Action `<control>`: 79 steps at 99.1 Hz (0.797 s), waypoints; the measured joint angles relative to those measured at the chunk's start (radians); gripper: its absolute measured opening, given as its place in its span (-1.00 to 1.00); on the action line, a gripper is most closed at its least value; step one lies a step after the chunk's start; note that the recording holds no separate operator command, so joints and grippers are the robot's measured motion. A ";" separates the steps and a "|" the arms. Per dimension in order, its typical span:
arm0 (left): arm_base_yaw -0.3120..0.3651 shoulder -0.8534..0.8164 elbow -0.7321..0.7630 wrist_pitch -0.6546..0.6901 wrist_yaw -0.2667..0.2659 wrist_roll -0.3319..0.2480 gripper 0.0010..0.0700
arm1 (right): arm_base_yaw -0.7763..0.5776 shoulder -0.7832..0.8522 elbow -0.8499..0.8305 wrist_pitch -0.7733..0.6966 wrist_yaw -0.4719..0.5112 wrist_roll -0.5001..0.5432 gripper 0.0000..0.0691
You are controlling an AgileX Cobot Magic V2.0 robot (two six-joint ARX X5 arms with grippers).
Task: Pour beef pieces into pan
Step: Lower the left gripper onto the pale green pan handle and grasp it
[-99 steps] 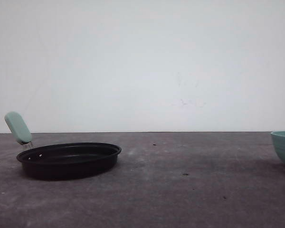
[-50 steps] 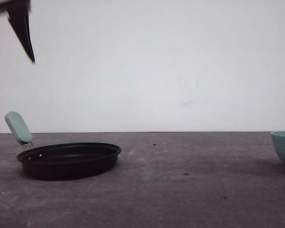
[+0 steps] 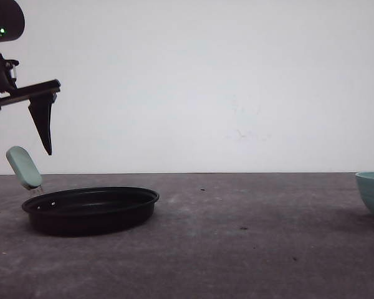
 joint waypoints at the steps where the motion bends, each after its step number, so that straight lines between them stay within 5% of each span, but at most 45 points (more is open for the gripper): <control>1: 0.000 0.000 -0.003 0.007 0.000 -0.001 0.58 | 0.000 0.000 0.000 -0.001 0.000 0.000 0.98; 32: -0.019 0.000 -0.138 0.177 -0.037 -0.029 0.52 | 0.000 0.000 0.000 -0.018 0.023 0.000 0.98; 79: -0.019 0.001 -0.164 0.278 -0.037 -0.063 -0.33 | 0.000 0.002 0.000 -0.023 0.026 0.008 0.98</control>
